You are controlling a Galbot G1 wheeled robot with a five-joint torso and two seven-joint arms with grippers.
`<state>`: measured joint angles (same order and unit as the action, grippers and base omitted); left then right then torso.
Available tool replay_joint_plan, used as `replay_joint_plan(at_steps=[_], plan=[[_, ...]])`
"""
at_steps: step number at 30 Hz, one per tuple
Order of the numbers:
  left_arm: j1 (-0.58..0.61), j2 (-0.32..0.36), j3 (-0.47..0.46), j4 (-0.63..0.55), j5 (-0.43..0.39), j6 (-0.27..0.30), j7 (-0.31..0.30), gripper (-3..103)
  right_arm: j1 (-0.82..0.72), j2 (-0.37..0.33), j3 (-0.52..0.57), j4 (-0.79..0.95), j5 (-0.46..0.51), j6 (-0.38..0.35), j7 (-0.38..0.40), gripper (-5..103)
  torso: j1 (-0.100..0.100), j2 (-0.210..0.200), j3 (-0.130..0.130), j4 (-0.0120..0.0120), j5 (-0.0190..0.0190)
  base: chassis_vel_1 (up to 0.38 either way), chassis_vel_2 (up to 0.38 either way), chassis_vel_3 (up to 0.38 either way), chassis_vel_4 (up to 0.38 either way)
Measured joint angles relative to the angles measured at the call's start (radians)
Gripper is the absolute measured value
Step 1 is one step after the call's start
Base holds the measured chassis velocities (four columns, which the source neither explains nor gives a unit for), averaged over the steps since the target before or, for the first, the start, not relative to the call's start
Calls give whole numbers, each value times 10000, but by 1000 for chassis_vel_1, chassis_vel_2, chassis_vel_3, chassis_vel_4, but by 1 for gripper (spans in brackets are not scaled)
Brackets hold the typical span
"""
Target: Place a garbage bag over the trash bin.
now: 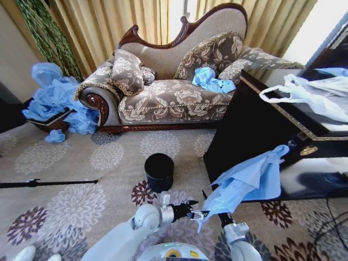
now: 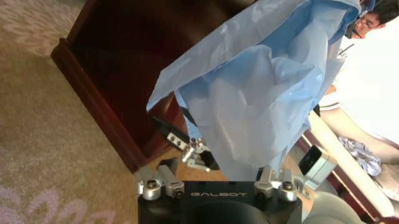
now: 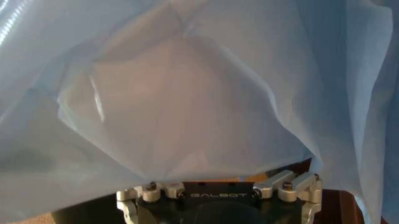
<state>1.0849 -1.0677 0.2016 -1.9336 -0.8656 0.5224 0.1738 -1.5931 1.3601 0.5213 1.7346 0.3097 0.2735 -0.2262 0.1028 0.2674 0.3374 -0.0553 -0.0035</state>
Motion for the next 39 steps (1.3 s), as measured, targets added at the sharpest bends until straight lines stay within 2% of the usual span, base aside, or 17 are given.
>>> replay_joint_plan(at_steps=[1,2,4,7,8,10,13,16,18,20,21,25,28,30,32,39], plan=[[6,-4,-5,-22,5,-2,-23,69,0,1,-4,-5,-3,1,1,100,0,0,0,0,0,0,0,0,0],[6,-4,-5,-22,5,-2,-23,69,0,1,-4,-5,-3,1,1,100,0,0,0,0,0,0,0,0,0],[116,36,-84,-191,16,-5,-67,58,3,2,-11,-11,-18,2,3,100,0,0,0,0,-1,0,0,0,0],[227,124,-161,-323,50,-5,-80,53,10,1,-14,-24,-28,2,3,100,0,0,0,0,0,0,0,0,0],[374,272,-268,-506,53,0,-80,41,36,6,-17,-54,-64,6,3,100,0,0,0,1,-1,0,0,0,0],[466,380,-338,-612,39,6,-77,41,51,25,-21,-68,-85,10,3,100,0,0,0,1,0,0,0,0,0],[559,466,-464,-690,2,12,-61,24,72,100,-81,-97,-143,19,3,100,0,0,0,1,-1,0,0,0,0],[491,358,-478,-616,-35,5,-61,14,73,135,-129,-93,-182,23,6,100,0,0,0,1,0,0,0,0,0],[441,294,-471,-570,-77,4,-77,14,67,137,-134,-76,-185,23,14,100,0,0,0,0,0,0,0,0,0],[346,139,-440,-469,-163,0,-148,3,50,117,-131,-38,-185,23,28,100,0,0,0,1,0,0,0,0,0],[270,-11,-417,-372,-180,-8,-189,1,31,89,-117,-24,-184,23,32,100,0,0,0,0,1,0,0,0,0],[115,-363,-364,-250,-266,-41,-369,0,7,57,-91,-21,-180,23,36,100,0,0,0,0,0,0,0,0,0],[-46,-532,-442,-279,-720,-23,-954,0,14,57,-85,16,-168,22,77,100,0,0,0,0,0,0,0,0,0],[-73,-522,-554,-298,-867,7,-1108,0,23,57,-85,19,-164,21,81,100,0,0,0,0,1,0,0,0,0],[-100,-421,-911,-330,-1154,195,-1371,0,41,60,-75,19,-157,20,84,100,0,0,0,0,0,0,0,0,0],[-172,248,-1827,-252,-1596,280,-1435,0,31,51,-60,-79,-170,198,45,100,0,0,0,1,-1,0,0,0,0]])
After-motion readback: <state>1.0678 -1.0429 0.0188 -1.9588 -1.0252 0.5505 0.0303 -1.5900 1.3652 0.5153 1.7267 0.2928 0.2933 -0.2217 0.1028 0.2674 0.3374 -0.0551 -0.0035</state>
